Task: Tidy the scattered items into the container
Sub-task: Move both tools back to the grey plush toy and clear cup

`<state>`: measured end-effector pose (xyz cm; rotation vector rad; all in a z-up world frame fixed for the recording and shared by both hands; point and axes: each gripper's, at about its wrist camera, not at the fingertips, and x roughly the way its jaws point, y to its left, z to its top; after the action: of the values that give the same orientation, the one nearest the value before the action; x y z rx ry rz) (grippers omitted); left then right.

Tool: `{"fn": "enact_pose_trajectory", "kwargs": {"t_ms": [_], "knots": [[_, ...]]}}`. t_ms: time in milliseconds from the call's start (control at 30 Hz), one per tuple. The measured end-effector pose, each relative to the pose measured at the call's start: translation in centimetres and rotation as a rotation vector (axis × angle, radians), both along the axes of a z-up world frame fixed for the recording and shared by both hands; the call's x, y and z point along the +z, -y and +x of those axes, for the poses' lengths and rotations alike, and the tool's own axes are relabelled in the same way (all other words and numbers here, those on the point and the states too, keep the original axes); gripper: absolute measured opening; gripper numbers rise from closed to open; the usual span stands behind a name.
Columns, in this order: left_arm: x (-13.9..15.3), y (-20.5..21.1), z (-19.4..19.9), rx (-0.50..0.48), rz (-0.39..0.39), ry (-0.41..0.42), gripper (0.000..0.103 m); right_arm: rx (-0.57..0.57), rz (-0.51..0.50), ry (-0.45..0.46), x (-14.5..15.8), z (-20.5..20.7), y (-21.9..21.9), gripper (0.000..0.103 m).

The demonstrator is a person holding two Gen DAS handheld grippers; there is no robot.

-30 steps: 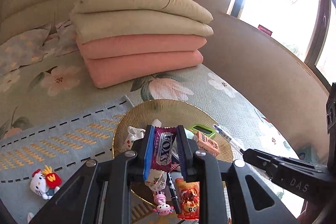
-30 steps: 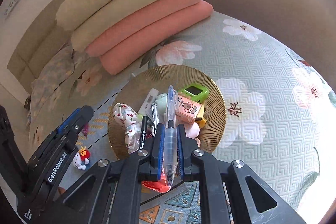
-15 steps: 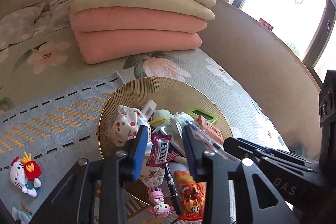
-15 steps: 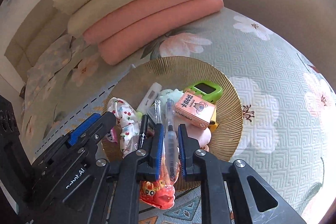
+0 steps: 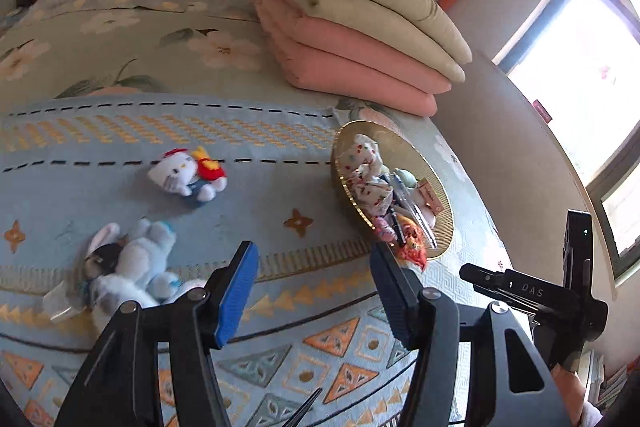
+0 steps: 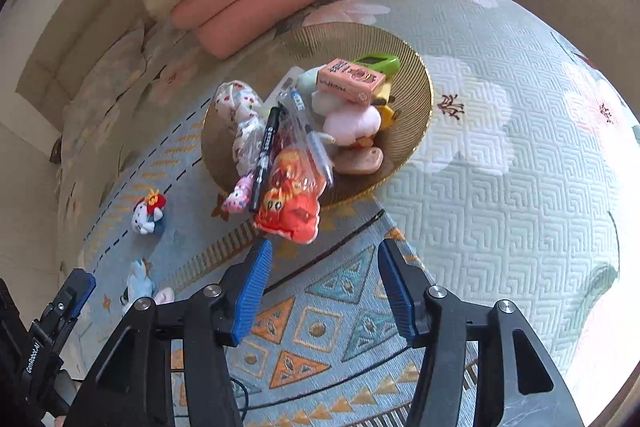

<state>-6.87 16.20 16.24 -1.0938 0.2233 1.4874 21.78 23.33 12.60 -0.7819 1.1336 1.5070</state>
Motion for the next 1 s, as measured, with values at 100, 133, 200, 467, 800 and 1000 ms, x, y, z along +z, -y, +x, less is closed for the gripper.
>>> {"fn": "enact_pose_trajectory", "kwargs": {"t_ms": [100, 133, 200, 467, 800, 1000], "knots": [[1.0, 6.9, -4.0, 0.169, -0.042, -0.024, 0.055, 0.092, -0.039, 0.005, -0.5, -2.3, 2.8, 0.056], [1.1, 8.9, -5.3, 0.209, -0.063, -0.028, 0.055, 0.125, -0.053, 0.007, -0.7, -3.3, 3.5, 0.056], [1.0, 11.9, -7.5, 0.259, -0.112, -0.055, 0.055, 0.177, -0.080, 0.007, -1.2, -5.4, 4.7, 0.056], [-3.2, 12.5, -12.2, 0.263, -0.250, -0.152, 0.060, 0.353, -0.127, -0.059, -2.7, -15.0, 5.8, 0.057], [-11.7, 6.8, -12.9, 0.011, -0.368, -0.383, 0.060, 0.569, -0.149, -0.077, -6.0, -26.7, 5.1, 0.076], [-13.5, 6.3, -14.1, -0.015, -0.316, -0.338, 0.060, 0.551, -0.176, -0.028, -9.1, -29.7, 4.3, 0.076]]}}
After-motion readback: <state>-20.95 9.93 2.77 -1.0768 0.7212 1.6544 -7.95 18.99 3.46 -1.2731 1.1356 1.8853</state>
